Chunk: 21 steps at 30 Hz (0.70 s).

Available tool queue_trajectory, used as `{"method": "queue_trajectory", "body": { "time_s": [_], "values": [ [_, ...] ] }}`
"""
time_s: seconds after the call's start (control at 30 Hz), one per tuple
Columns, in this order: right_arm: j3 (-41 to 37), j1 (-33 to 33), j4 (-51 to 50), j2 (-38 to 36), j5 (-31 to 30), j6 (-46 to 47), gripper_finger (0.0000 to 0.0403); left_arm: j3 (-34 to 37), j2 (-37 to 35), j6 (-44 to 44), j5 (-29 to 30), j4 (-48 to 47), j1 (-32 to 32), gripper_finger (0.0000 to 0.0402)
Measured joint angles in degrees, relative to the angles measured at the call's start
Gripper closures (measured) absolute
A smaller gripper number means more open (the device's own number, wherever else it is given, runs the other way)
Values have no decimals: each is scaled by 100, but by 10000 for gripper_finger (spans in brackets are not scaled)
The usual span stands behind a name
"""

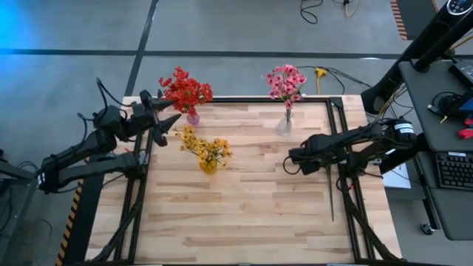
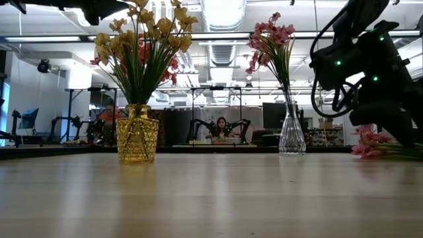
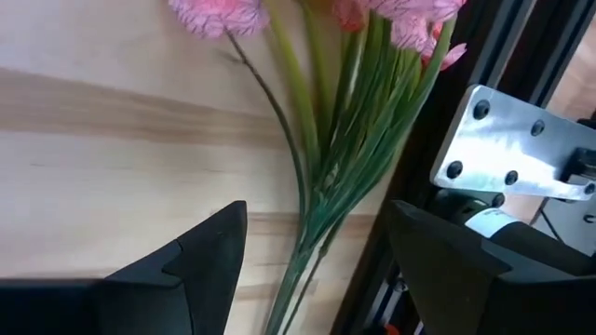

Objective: Sort flowers into vase by color
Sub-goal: Put the pink flower into the transparent flower vase

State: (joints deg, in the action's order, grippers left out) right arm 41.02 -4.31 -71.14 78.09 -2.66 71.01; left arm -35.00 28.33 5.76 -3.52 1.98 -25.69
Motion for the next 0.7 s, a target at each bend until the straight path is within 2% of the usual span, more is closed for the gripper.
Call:
{"method": "queue_trajectory", "body": {
  "time_s": [0.33,0.7],
  "values": [
    [-5,-7,43,118,251,-155,158,0,14,76,2,0,0,168],
    [-20,-322,239,789,311,-636,172,0,91,85,2,85,0,168]
  ]
}}
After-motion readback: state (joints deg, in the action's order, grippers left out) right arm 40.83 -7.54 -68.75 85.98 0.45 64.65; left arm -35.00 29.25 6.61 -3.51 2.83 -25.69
